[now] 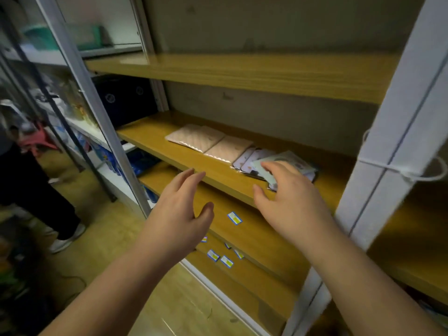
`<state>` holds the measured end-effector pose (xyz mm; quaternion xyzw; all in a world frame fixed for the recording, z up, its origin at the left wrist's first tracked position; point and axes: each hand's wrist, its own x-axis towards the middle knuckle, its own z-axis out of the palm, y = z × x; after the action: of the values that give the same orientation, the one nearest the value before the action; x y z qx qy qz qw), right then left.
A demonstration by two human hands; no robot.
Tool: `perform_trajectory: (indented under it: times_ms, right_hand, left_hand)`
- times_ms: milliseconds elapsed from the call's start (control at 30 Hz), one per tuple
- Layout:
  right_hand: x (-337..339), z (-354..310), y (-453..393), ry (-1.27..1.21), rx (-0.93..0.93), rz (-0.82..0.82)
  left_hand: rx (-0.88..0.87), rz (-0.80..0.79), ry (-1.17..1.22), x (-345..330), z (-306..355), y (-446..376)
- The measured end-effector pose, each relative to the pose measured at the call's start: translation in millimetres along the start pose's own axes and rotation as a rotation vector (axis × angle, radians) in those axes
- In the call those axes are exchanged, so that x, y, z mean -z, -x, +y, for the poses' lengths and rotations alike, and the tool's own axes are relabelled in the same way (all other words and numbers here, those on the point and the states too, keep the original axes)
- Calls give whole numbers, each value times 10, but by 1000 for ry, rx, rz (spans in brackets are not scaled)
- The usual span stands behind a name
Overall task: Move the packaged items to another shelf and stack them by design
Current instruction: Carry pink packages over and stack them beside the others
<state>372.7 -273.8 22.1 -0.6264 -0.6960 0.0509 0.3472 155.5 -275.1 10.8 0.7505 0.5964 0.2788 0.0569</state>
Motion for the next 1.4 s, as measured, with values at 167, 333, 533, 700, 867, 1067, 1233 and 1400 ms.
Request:
perform_trajectory:
  times_ms: [167, 333, 533, 700, 867, 1067, 1233, 1400]
  right_hand:
    - [-301, -76, -461, -14, -16, -11]
    - [-592, -76, -714, 23, -53, -53]
    - [-902, -114, -971, 105, -137, -44]
    - [-1167, -209, -1238, 157, -224, -18]
    - [-1395, -346, -1442, 187, -280, 37]
    - [-1499, -406, -1453, 222, -345, 61]
    - [-1557, -432, -1472, 263, -376, 66]
    - [-1585, -407, -1488, 286, -392, 39]
  left_hand:
    - [9, 7, 28, -68, -261, -458]
    - [-14, -12, 53, -247, -641, -889]
    - [-59, -82, 74, -424, -1176, -1631]
    - [-25, -108, 20, -536, -1625, -2456]
    - [-50, -256, -271, -768, -1863, -3089]
    - [-121, -281, -367, -909, -1996, -3342]
    - [-81, -287, -66, -847, -2038, -3500]
    - [-58, -273, 427, -803, -2035, -3521]
